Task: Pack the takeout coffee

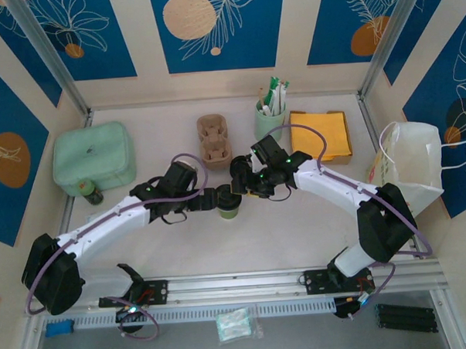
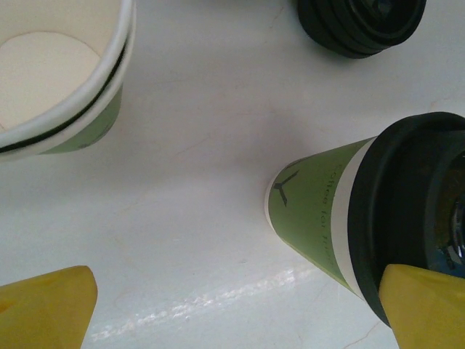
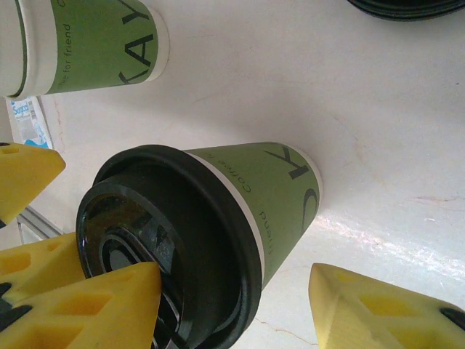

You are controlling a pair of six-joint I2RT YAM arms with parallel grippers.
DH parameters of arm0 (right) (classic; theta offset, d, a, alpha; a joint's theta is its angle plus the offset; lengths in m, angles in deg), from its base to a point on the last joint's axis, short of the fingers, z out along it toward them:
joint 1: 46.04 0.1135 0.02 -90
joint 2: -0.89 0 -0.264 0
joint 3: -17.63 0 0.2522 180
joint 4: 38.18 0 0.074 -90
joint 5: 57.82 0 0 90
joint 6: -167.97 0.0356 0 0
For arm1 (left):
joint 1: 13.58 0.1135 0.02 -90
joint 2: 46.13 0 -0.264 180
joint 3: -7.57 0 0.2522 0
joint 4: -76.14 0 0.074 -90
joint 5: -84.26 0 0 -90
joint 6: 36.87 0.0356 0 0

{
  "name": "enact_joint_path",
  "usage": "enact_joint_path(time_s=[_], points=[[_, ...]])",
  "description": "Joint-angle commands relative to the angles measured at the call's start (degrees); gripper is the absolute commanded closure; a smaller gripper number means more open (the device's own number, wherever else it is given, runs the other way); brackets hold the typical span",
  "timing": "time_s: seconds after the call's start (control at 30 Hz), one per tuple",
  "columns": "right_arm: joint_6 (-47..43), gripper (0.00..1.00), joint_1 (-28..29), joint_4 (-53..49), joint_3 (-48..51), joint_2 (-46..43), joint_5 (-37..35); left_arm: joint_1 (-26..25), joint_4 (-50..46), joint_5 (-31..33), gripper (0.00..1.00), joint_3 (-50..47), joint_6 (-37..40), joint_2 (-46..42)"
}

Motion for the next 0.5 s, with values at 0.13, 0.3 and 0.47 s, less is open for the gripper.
enact_joint_path(time_s=[0.13, 0.3, 0.47], points=[[0.2, 0.44, 0.4, 0.6, 1.7, 1.2, -0.9, 0.6, 1.4, -0.4, 0.0, -2.9, -1.0, 0.8], [1.4, 0.44, 0.4, 1.9, 3.9, 1.3, -1.0, 0.5, 2.0, -0.2, 0.01, -5.0, -1.6, 0.8], [2.4, 0.44, 0.5, 2.9, 5.6, 0.8, -0.8, 0.4, 3.2, -0.1, 0.0, -8.6, -2.8, 0.1]])
